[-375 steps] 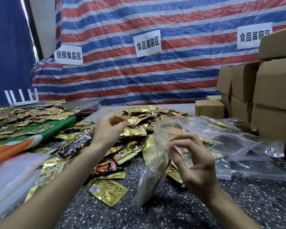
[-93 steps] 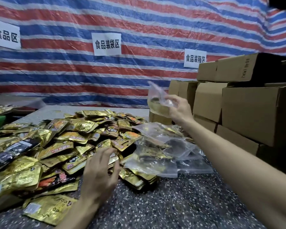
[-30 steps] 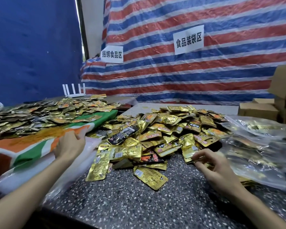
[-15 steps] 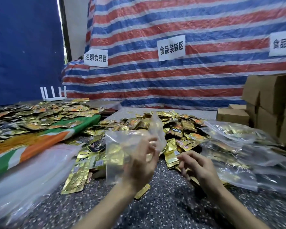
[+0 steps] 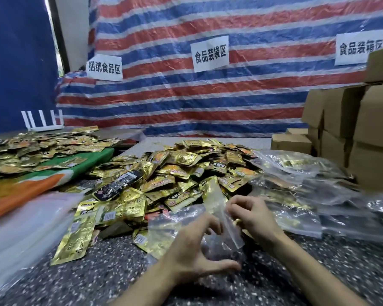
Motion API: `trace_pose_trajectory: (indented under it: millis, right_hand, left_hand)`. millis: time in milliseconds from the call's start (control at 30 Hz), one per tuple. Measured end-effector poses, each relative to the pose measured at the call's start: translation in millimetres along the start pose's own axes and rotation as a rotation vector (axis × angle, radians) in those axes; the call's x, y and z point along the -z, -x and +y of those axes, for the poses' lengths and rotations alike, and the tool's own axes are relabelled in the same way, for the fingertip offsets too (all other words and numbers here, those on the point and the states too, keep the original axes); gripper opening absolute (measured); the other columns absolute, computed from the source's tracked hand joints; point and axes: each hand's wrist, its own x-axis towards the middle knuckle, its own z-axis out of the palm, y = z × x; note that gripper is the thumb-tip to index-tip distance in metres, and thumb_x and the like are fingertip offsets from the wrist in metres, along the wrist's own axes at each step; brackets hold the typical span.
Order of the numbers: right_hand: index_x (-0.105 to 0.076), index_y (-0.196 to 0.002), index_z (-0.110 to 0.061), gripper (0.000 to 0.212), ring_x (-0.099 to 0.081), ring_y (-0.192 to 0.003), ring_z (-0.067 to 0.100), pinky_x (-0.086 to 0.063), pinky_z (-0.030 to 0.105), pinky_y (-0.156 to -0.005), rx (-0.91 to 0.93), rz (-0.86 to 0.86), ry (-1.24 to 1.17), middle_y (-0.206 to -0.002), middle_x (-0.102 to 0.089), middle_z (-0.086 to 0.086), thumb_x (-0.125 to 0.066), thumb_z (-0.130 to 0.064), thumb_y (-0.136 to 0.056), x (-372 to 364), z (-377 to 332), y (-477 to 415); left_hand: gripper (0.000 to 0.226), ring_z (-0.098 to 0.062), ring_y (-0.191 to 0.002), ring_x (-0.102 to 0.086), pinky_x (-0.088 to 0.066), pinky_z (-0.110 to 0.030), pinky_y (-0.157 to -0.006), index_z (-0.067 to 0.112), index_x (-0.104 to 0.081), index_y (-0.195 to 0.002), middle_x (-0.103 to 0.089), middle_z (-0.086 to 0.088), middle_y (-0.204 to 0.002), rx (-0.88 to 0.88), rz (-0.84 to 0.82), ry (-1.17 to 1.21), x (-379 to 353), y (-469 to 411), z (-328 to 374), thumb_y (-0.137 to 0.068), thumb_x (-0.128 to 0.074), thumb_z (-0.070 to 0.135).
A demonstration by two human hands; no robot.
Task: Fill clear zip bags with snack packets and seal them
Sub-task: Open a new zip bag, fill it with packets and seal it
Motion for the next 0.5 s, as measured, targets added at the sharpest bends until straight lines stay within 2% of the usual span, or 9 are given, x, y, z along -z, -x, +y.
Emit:
trace_pose_trajectory:
  millis: [67, 133, 200, 267, 367, 433, 500]
  right_hand:
    - [-0.068, -0.07, 0.0, 0.017, -0.056, -0.061, 0.025, -0.045, 0.027, -0.053, 0.024, -0.04, -0.017, -0.07, -0.064, 0.023, -0.065, 0.001, -0.087, 0, -2, 2]
    - [-0.07, -0.071, -0.002, 0.017, -0.055, -0.056, 0.021, -0.045, 0.022, -0.05, 0.038, -0.126, -0.028, -0.067, -0.063, 0.021, -0.068, 0.0, -0.087, -2, -2, 4]
    - [-0.071, -0.074, -0.003, 0.013, -0.056, -0.053, 0.015, -0.044, 0.02, -0.047, 0.04, -0.184, -0.024, -0.065, -0.064, 0.014, -0.071, -0.002, -0.087, -4, -1, 5]
    - [-0.07, -0.073, -0.003, 0.015, -0.054, -0.051, 0.014, -0.042, 0.02, -0.046, 0.034, -0.171, -0.022, -0.061, -0.062, 0.008, -0.07, -0.002, -0.087, -5, 1, 4]
    - [-0.065, -0.061, -0.011, 0.023, -0.047, -0.047, 0.014, -0.038, 0.02, -0.044, 0.008, -0.027, -0.012, -0.054, -0.055, 0.006, -0.064, -0.006, -0.083, 1, 3, 1]
    - [-0.06, -0.055, -0.017, 0.032, -0.043, -0.047, 0.013, -0.037, 0.018, -0.044, 0.006, 0.106, 0.052, -0.052, -0.052, 0.003, -0.064, -0.005, -0.085, 6, 4, -1]
    - [-0.059, -0.063, -0.015, 0.023, -0.046, -0.053, 0.015, -0.042, 0.025, -0.051, 0.057, 0.201, 0.149, -0.061, -0.057, 0.001, -0.068, -0.011, -0.084, 8, 3, -1]
  left_hand:
    - [0.061, -0.011, -0.073, -0.055, -0.047, -0.023, -0.062, 0.019, -0.057, -0.09, -0.06, 0.008, -0.083, 0.279, 0.01, 0.309, 0, -2, 8, -0.072, -0.066, 0.076]
    - [0.057, -0.011, -0.064, -0.053, -0.042, -0.02, -0.052, 0.02, -0.06, -0.084, -0.058, 0.004, -0.074, 0.492, 0.075, 0.565, 0, -4, 8, -0.071, -0.065, 0.076]
    - [0.044, -0.014, -0.06, -0.055, -0.041, -0.024, -0.044, 0.016, -0.063, -0.078, -0.058, -0.001, -0.068, 0.529, 0.107, 0.559, 3, -5, 6, -0.079, -0.068, 0.06]
    - [0.03, -0.021, -0.06, -0.054, -0.044, -0.03, -0.044, 0.015, -0.064, -0.073, -0.056, -0.004, -0.067, 0.539, 0.131, 0.552, 6, -6, 4, -0.087, -0.067, 0.041]
    - [0.035, -0.021, -0.055, -0.048, -0.044, -0.024, -0.046, 0.008, -0.056, -0.066, -0.052, -0.005, -0.061, 0.605, 0.291, 0.669, 11, -8, 1, -0.09, -0.064, 0.032]
    - [0.034, -0.017, -0.05, -0.046, -0.043, -0.022, -0.048, 0.013, -0.055, -0.06, -0.05, -0.004, -0.057, 0.635, 0.419, 0.706, 17, -10, -2, -0.087, -0.064, 0.031]
    - [0.027, -0.015, -0.048, -0.046, -0.044, -0.023, -0.047, 0.02, -0.058, -0.058, -0.051, -0.003, -0.055, 0.641, 0.48, 0.782, 22, -12, -4, -0.083, -0.061, 0.028]
